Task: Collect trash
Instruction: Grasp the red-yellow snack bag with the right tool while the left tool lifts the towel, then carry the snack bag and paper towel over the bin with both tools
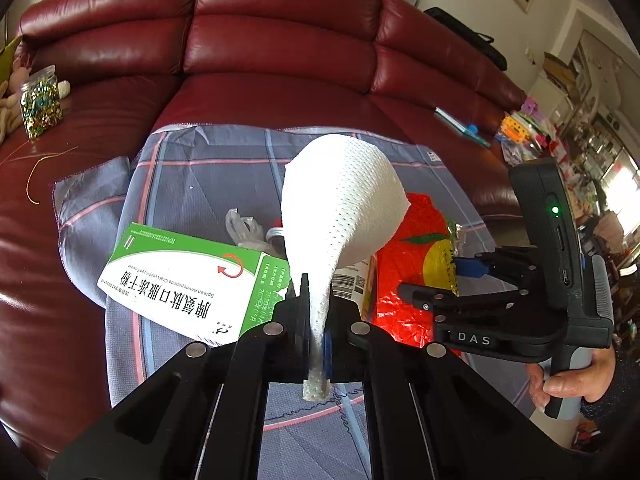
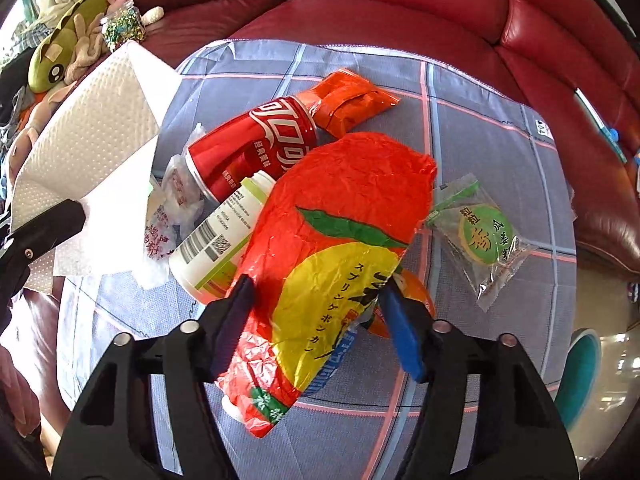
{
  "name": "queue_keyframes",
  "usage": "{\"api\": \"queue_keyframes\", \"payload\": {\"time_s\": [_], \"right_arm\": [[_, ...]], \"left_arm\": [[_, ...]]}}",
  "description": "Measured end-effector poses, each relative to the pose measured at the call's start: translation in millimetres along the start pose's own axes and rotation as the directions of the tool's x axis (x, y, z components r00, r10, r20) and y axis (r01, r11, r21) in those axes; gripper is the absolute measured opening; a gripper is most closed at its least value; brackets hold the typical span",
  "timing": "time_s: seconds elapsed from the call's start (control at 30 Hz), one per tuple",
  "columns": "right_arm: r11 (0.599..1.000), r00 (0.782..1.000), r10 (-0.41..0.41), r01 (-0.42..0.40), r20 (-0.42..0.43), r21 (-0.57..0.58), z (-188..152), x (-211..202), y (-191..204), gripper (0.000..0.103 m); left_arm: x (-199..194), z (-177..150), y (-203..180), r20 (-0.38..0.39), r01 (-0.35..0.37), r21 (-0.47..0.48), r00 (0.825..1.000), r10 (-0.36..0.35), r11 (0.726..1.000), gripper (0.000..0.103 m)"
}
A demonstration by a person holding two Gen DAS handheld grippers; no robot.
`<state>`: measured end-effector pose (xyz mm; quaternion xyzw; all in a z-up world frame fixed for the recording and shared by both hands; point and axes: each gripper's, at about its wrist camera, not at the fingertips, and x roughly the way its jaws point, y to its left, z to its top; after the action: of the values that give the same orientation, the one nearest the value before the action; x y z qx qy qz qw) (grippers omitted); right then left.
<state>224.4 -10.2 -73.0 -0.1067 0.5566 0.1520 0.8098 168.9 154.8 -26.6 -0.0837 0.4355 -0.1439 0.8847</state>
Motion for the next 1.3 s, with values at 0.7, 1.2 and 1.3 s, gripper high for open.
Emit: {"api": "queue_keyframes", "payload": {"time_s": [0.7,1.2,1.3], "right_arm": [[0.996,0.980,0.033,-0.048,0.194,0.074,-32,-112,-55,0.004],[0.909,0.980,-0.145,0.079,0.133,0.409,-159,-148,-259,0.004],[0.873,0.981,-0.168,0.101,0.099,0.476,-191,-147,-303,0.004]], "left_arm": [[-19,3,-79,0.038,0.040,0.094,0.998,-0.044,0.995,0.005],[50,-8,-253,-0.113,0.228,0.317,0.973,-0.202,0.920,0.005],[69,-13,-286,-0.151,0.266,0.349,0.962,-0.227,0.899,0.005]]}}
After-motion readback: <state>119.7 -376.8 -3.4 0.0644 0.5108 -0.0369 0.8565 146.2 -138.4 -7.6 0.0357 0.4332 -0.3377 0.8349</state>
